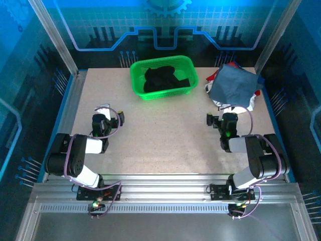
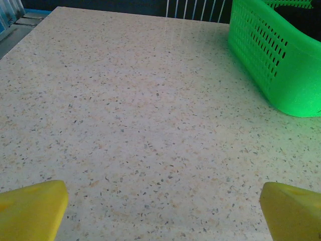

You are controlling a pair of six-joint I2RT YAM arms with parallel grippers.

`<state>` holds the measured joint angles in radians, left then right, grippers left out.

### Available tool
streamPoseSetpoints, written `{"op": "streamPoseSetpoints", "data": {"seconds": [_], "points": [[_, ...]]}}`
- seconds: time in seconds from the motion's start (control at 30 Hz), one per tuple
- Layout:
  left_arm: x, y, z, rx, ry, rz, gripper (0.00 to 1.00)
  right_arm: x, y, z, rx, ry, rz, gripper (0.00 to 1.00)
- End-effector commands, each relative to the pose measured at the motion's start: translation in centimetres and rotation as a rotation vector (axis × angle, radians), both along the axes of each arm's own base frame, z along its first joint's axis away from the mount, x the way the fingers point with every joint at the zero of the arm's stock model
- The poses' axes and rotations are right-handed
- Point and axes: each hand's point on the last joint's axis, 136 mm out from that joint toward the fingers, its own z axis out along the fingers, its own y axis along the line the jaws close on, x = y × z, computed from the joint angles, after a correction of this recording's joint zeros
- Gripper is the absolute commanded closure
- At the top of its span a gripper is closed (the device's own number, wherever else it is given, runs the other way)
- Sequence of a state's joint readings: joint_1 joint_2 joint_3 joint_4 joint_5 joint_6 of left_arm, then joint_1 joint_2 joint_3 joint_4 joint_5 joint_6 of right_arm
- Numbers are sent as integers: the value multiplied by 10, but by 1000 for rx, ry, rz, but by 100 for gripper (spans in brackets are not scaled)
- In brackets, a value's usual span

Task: Fold and stack the t-shirts

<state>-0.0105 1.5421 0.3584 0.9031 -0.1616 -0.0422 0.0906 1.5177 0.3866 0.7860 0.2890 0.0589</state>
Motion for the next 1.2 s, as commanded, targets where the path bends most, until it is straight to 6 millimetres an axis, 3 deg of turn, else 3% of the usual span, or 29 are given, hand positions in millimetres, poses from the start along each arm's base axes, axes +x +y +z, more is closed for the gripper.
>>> {"op": "streamPoseSetpoints", "data": {"seconds": [0.0,0.83,0.93,1.07,1.17], "points": [[7,1,10,25,-32,2,1,6,-4,18,0,-57,-24,0],[8,0,10,25,-20,-2,1,7,-2,20,-1,-58,-13,0],[15,-4,31,41,71,-18,1,8,17,36,-55,-27,63,0],[20,-5,105,-73,152,42,1,-8,30,81,74,128,50,0],[24,-19,152,-220,192,27,1,-22,57,122,153,201,125,0]]}}
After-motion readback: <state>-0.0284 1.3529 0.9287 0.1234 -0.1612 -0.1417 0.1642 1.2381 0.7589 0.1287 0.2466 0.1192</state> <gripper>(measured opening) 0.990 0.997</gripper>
